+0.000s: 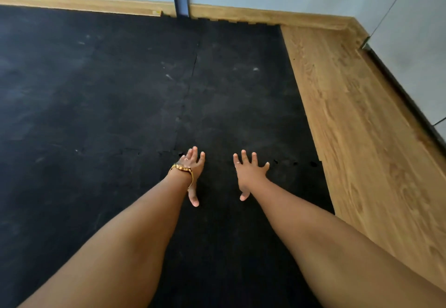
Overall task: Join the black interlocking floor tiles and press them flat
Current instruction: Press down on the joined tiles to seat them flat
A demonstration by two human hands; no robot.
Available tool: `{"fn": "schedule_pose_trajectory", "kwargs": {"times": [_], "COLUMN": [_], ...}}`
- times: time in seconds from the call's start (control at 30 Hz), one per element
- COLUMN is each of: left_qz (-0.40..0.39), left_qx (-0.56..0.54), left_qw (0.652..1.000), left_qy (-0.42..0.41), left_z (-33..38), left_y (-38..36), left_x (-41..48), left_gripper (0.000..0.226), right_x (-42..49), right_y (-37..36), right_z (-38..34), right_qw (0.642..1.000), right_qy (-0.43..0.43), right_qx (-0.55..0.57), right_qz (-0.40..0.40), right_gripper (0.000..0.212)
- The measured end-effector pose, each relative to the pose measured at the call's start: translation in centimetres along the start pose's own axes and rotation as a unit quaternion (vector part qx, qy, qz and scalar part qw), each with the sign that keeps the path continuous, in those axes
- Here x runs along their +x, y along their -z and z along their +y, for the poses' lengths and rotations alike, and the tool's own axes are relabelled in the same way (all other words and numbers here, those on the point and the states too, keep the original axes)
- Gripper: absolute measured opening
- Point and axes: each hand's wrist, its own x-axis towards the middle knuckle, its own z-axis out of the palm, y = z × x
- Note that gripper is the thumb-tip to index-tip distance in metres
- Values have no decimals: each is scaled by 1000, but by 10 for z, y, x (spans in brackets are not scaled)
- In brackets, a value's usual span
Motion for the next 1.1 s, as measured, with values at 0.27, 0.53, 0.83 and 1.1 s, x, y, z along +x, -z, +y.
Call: {"fn": "schedule_pose_trajectory", "kwargs": {"times": [0.27, 0.53, 0.83, 1.1], "left_qz": [-13, 30, 86, 92], "left_qx": [-62, -175, -169, -202], "left_qw": [997, 984, 982, 975], "left_qy": [50, -9, 8, 2], "left_z": [-50, -71, -42, -40], "left_y": [-13, -33, -100, -116], "left_x": [8, -6, -93, -85], "left_gripper": [153, 143, 75, 71], "right_x": [17, 12, -46, -44], "right_y": [-3, -2, -25, -44], "right_z": [-81, -83, -131, -141], "right_qw": [997, 999, 990, 993], "right_qy": [65, 47, 103, 103], "right_qx": [-4, 19, 30, -50], "right_qz": [-40, -15, -92, -24], "right_gripper": [144, 145, 137, 139]}}
